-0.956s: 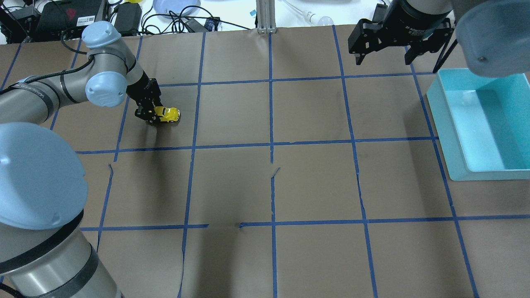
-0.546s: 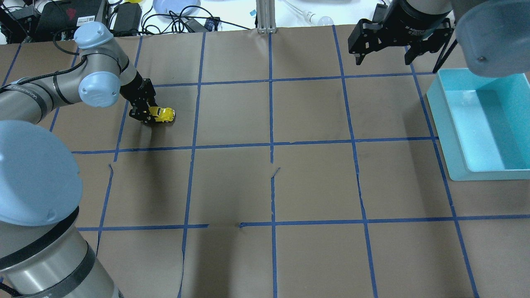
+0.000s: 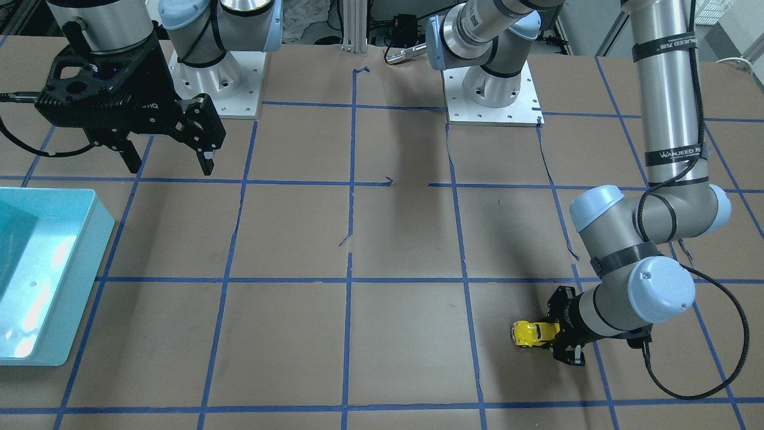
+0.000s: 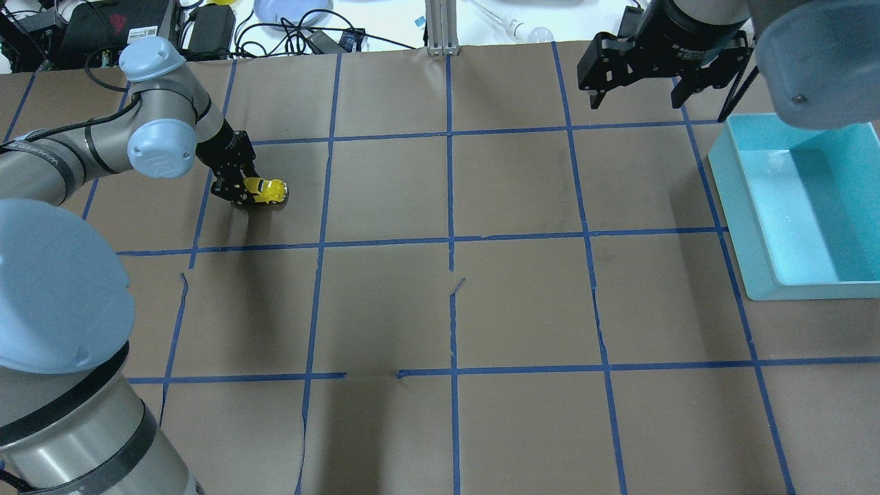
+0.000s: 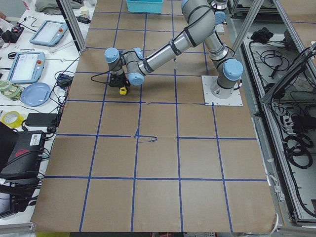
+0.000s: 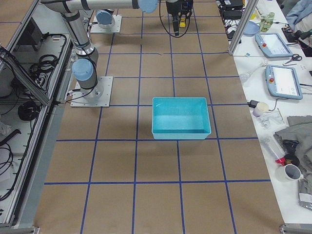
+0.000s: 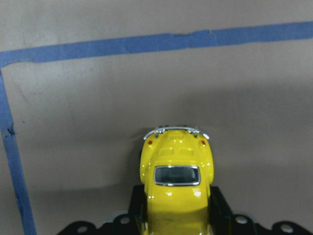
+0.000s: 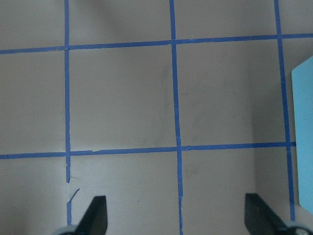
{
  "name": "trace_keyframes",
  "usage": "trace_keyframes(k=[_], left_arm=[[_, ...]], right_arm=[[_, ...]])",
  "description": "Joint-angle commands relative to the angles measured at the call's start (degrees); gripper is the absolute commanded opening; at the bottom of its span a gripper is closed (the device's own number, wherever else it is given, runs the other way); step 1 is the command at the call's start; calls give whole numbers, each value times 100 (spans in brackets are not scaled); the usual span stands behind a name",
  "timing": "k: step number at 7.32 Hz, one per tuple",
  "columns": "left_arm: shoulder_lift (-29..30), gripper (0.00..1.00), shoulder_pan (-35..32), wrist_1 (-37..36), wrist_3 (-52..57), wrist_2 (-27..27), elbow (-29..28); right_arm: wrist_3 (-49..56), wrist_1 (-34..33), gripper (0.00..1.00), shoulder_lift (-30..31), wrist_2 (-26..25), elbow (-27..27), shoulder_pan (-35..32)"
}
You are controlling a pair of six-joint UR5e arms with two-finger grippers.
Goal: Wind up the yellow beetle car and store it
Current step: 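Press the car down and drag it backward along the table with the left gripper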
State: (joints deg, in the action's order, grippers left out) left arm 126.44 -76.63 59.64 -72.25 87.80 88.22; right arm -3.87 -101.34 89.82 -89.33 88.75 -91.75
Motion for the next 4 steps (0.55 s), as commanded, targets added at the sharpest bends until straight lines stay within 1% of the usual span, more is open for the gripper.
trace_keyframes(k=[1,3,4], left_arm=[[12,0,148,3,44,0,11],[4,0,157,3,44,-8,11],[-14,10,148,3,10,-26,3]], right_arm=[[0,0,100,1,-5,-7,-1],[0,0,100,1,4,-7,-9],[0,0,100,1,-5,-7,-1]])
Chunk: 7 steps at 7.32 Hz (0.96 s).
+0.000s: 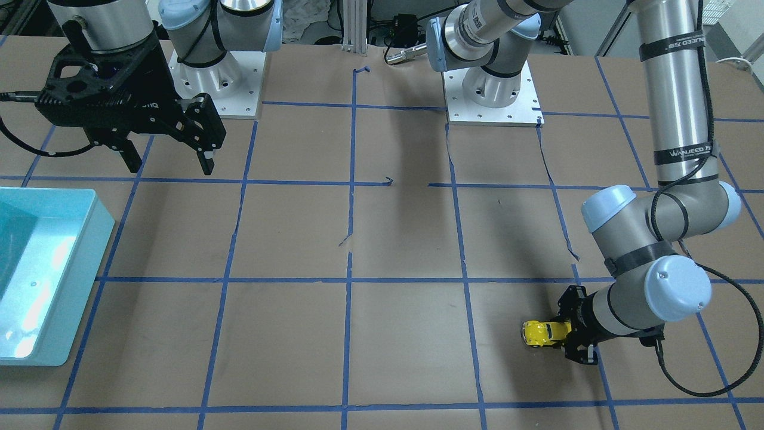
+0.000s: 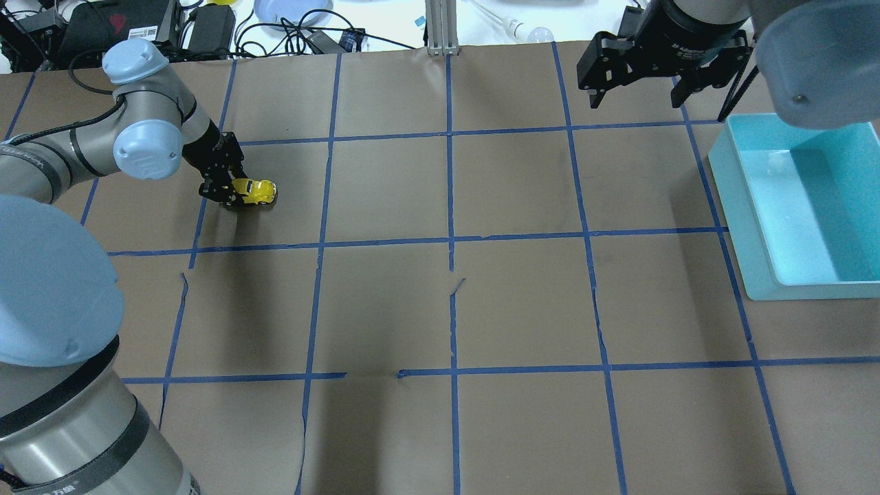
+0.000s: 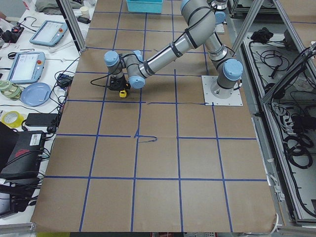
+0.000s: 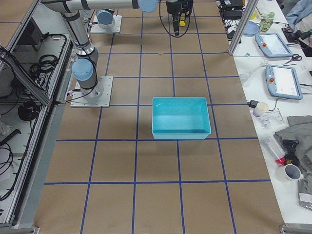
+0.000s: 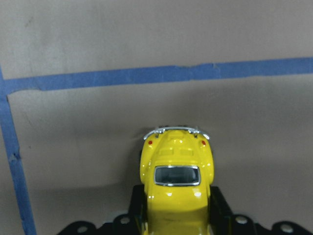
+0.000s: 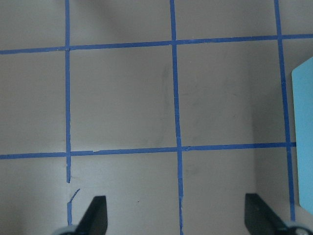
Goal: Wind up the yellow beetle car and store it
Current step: 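Press the car down and drag it backward along the table with the left gripper, then open the left gripper and raise it, letting the car roll away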
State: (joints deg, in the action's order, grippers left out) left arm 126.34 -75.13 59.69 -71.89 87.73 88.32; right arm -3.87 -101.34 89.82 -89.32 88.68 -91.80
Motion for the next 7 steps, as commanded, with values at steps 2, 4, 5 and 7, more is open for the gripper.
trace_keyframes(k=[2,4,5,7], left_arm=[[-117,100,-28,-1,-35,-80,-78],[-424,100,-142,234,0,-124,-104],[-635,100,-142,497,96,-151,-104],[-1187,100,-160,779,1591,-90,-122]], right_arm=[[0,9,100,0,-6,0,4],[0,9,100,0,-6,8,4],[0,9,100,0,-6,0,4],[0,9,100,0,-6,8,4]])
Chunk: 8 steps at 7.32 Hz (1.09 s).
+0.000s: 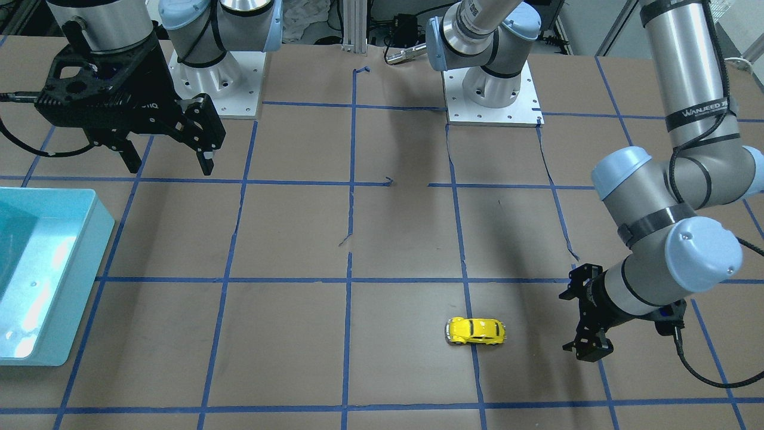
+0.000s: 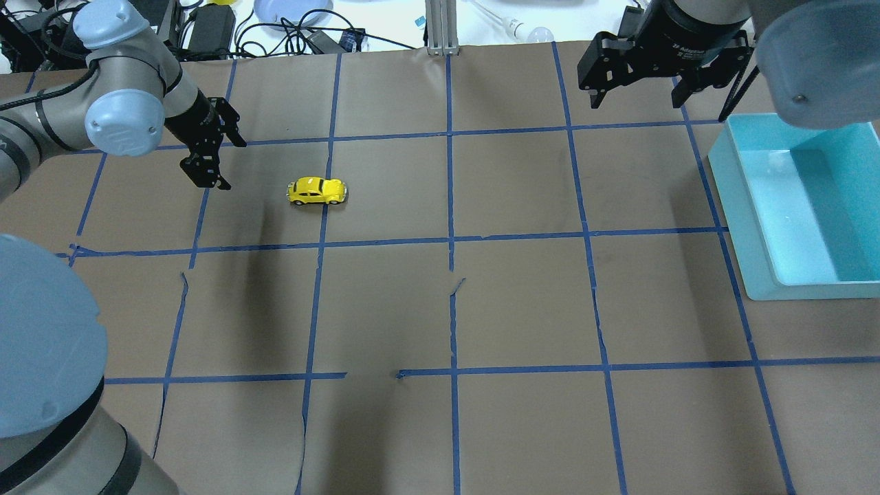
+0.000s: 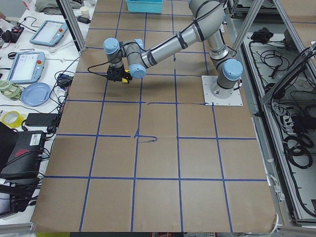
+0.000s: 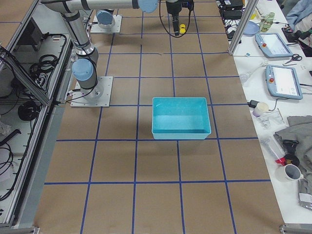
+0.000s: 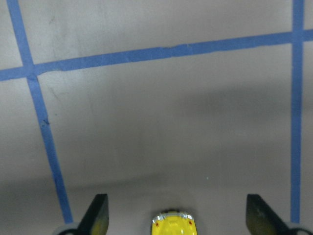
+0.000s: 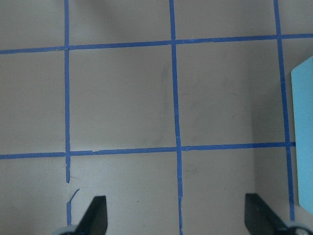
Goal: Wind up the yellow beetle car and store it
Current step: 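Open the left gripper and raise it, letting the car roll away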
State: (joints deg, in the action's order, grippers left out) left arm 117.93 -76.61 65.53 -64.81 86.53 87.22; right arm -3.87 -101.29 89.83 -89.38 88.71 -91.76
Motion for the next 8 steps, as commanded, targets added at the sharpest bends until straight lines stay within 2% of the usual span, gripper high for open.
trace_keyframes(k=[1,3,4,6,8], left_arm=[[-628,100,-108,363,2048,31,-12],[-1209,100,-441,881,3434,-4,-12],[-1420,100,-626,1257,4519,22,-12],[-1798,100,-1056,1584,6069,39,-12],[-2089,100,-1084,1997,6270,48,-3]], right_arm=[[0,4,100,0,0,6,0],[9,4,100,-9,9,6,0],[0,4,100,0,70,6,-9],[26,4,100,-53,132,24,0],[61,-83,100,-62,141,278,8]])
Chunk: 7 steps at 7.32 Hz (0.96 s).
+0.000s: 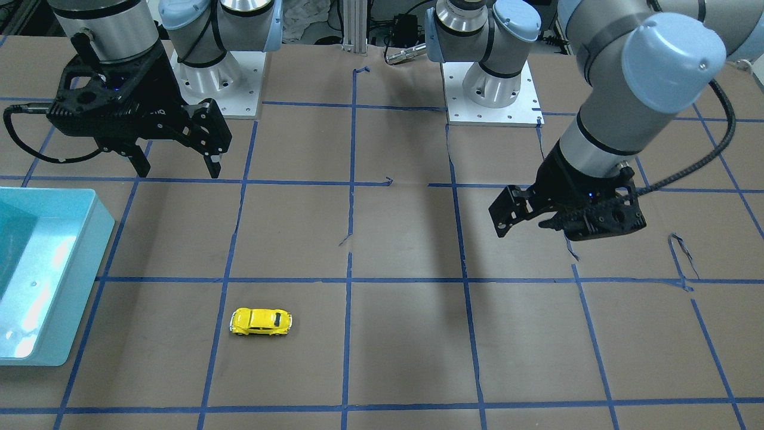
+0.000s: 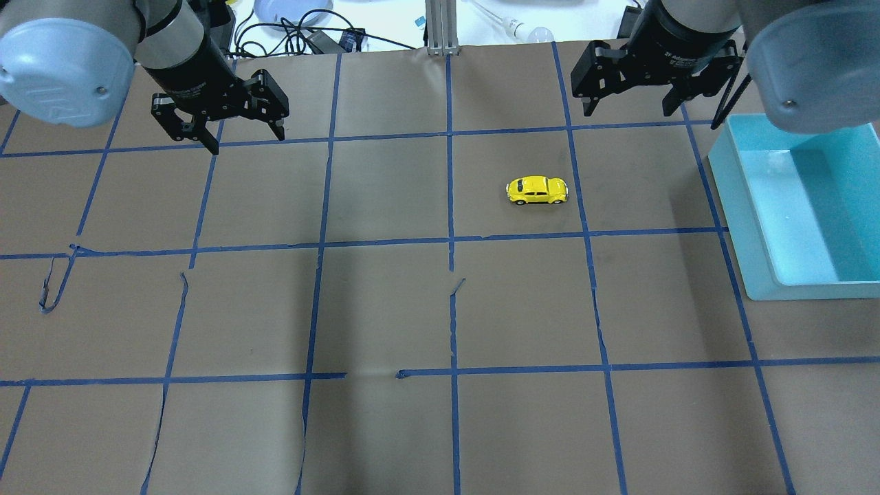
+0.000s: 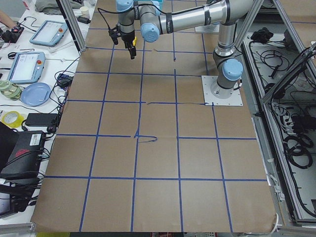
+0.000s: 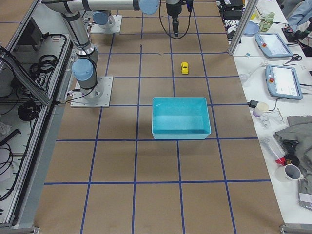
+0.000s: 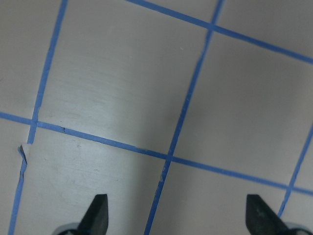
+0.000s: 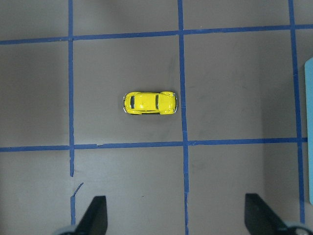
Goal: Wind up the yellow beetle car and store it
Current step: 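Move the right gripper down over the yellow car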
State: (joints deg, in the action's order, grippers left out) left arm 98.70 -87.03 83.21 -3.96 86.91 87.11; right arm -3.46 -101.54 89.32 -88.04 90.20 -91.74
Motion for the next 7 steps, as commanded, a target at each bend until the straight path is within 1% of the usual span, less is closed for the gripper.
trace_keyframes(k=[1,2,3,4,6,7], left_arm=[[-176,100,-77,353,185,-8,33],[-228,100,-129,389,280,1,60],[-264,100,-165,389,743,1,95],[-377,100,-165,659,904,19,130],[-658,100,-165,916,949,132,87],[-773,100,-148,1012,949,455,130]], right_arm=[[47,-59,100,-90,6,138,7],[126,-67,100,-325,6,129,7],[588,-363,100,-763,6,94,-2],[1454,-732,100,-1106,6,129,-2],[3727,-762,100,-1390,6,138,-2],[4383,-849,100,-1643,6,129,-10]])
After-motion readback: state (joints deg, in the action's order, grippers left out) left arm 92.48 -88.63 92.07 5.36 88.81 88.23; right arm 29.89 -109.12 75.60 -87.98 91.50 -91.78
